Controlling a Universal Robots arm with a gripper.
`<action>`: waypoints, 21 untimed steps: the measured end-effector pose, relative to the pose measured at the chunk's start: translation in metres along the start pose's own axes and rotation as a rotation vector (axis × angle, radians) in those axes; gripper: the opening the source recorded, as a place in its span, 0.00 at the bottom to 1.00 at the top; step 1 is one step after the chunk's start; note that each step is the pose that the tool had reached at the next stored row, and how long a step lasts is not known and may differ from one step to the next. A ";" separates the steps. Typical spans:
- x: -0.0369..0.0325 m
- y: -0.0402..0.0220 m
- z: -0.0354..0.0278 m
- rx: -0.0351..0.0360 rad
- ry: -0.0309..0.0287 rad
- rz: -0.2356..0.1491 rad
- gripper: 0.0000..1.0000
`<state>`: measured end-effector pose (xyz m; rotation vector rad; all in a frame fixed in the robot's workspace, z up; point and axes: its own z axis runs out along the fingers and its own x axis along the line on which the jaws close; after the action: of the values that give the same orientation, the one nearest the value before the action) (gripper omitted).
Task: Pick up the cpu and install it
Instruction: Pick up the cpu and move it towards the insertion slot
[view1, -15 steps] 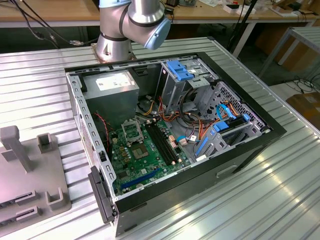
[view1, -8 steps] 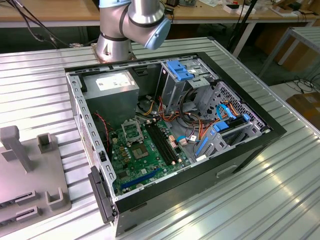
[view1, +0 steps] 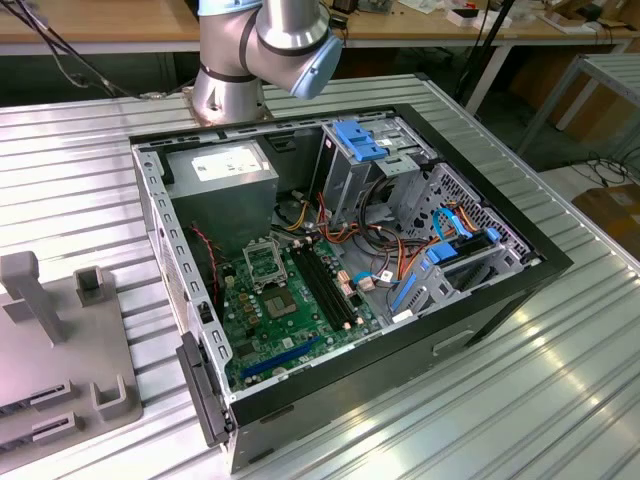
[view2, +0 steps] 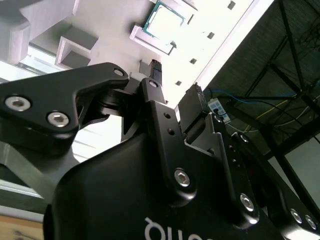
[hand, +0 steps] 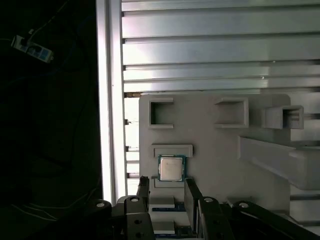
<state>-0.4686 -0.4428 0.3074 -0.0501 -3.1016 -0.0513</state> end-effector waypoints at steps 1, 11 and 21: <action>-0.0003 0.0000 0.0018 0.0001 0.0000 0.000 0.43; -0.0015 -0.0023 0.0238 0.0002 -0.0001 0.000 0.49; -0.0024 -0.0085 0.0420 0.0073 -0.0003 0.000 0.49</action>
<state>-0.4681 -0.4500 0.2651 -0.0501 -3.1018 -0.0399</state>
